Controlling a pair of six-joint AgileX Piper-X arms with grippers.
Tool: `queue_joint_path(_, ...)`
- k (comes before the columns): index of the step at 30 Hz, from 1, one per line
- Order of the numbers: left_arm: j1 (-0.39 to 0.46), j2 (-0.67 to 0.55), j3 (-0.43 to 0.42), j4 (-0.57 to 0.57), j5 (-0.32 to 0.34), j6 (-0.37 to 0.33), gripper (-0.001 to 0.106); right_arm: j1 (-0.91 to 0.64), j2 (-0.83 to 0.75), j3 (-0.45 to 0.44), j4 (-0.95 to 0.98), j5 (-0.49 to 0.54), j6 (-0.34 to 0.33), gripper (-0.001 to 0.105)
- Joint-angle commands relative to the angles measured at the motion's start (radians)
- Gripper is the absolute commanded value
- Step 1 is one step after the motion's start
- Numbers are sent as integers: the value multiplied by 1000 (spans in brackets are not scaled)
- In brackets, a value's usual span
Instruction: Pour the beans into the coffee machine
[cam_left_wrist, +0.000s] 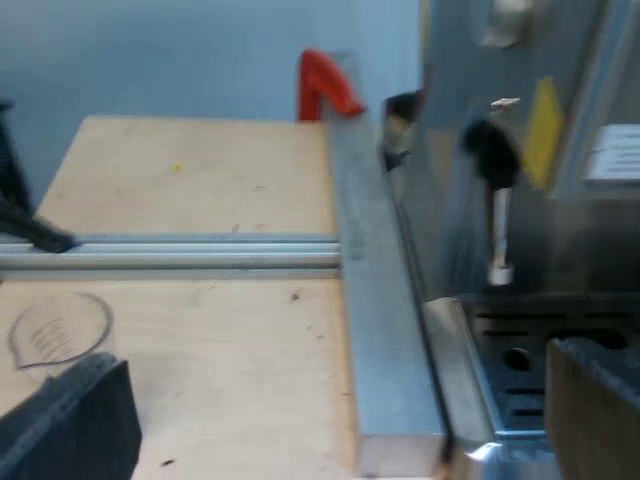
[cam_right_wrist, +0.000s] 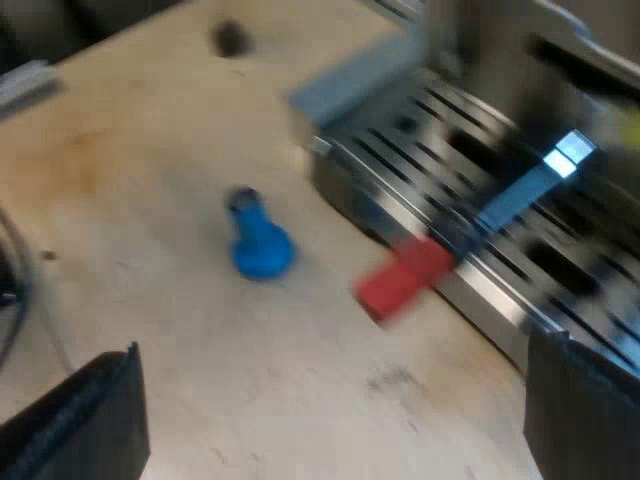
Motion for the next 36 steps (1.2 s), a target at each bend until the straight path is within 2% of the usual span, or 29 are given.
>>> queue_joint_path(1, 0, 54, -6, -29, -143, -17, 84, 80, 40, -8, -111, -3, -19, 78)
queue_joint_path(4, 0, 92, -6, -32, -204, -10, 83, 151, 89, -8, -198, 26, -19, 78)
queue_joint_path(8, 0, 121, -6, -32, -231, -1, 83, 220, 156, -8, -291, 87, -16, 78)
queue_joint_path(9, 3, 124, -6, -32, -269, -1, 83, 239, 180, -8, -317, 100, -16, 78)
queue_joint_path(10, 6, 125, -6, -32, -275, -1, 83, 247, 191, -8, -330, 105, -16, 78)
queue_joint_path(11, 20, 125, -6, -32, -304, -1, 83, 261, 210, -8, -350, 111, -16, 78)
queue_joint_path(13, 57, 125, -6, -32, -309, 16, 83, 284, 257, -8, -398, 111, -16, 78)
queue_joint_path(15, 96, 125, -2, -32, -283, 31, 83, 296, 288, -8, -435, 111, -3, 78)
queue_joint_path(16, 167, 125, 6, -32, -224, 61, 83, 301, 310, -8, -457, 111, 0, 78)
queue_joint_path(19, 301, 132, 30, -32, -114, 113, 83, 304, 358, -8, -510, 111, 0, 78)
queue_joint_path(22, 376, 132, 66, -45, -76, 101, 83, 304, 393, -8, -565, 111, 0, 78)
queue_joint_path(27, 375, 134, 149, -110, -43, 187, 83, 304, 429, -8, -624, 111, 0, 78)
queue_joint_path(30, 375, 134, 162, -124, -43, 191, 83, 304, 448, -8, -649, 111, 0, 78)
queue_joint_path(34, 375, 136, 274, -349, -37, 194, 83, 304, 460, -8, -656, 111, 0, 78)
queue_joint_path(36, 375, 136, 302, -402, -37, 194, 83, 304, 460, -8, -656, 111, 0, 78)
